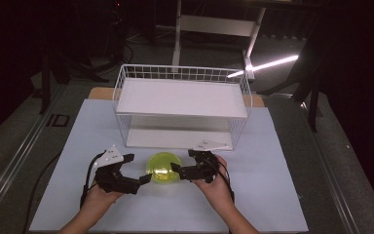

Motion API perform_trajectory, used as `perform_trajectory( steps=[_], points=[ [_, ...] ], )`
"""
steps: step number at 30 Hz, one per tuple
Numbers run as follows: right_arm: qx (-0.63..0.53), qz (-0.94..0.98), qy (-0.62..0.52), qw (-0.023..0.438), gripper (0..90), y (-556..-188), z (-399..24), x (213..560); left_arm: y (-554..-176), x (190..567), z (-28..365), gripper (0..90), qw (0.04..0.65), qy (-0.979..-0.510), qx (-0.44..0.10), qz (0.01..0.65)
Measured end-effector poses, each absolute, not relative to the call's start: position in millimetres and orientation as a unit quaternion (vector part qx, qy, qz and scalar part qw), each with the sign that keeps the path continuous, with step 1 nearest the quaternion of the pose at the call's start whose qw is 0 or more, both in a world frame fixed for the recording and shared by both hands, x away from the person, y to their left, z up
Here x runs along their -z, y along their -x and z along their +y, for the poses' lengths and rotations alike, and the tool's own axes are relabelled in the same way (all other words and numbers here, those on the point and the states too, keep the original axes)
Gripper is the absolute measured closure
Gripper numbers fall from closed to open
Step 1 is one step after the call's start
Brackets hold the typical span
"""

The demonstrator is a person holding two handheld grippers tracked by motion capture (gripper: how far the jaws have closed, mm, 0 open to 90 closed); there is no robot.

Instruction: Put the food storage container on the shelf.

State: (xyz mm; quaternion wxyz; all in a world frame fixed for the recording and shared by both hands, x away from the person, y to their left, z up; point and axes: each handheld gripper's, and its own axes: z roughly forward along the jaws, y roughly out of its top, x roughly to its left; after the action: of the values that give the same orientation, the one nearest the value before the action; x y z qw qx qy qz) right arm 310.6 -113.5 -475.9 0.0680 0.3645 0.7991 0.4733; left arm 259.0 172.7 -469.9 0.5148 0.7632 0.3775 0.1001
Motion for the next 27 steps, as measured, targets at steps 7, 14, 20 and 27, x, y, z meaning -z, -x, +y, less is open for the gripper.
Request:
perform_trajectory(
  steps=[7,14,20,27],
  points=[
    [-0.471,0.788,-0.394,0.051,35.8,-315,-115,482,-278,484,171,9.3,0.497,-0.751,-0.073,0.428],
    [-0.451,0.789,-0.415,0.045,44.5,-315,-114,493,-286,498,166,32.7,0.463,-0.742,-0.044,0.483],
    [-0.439,0.786,-0.434,0.037,58.0,-315,-115,498,-286,505,163,49.7,0.452,-0.737,-0.032,0.501],
    [-0.427,0.793,-0.432,0.041,66.4,-308,-109,495,-283,502,160,64.5,0.444,-0.745,-0.016,0.497]
  ],
)
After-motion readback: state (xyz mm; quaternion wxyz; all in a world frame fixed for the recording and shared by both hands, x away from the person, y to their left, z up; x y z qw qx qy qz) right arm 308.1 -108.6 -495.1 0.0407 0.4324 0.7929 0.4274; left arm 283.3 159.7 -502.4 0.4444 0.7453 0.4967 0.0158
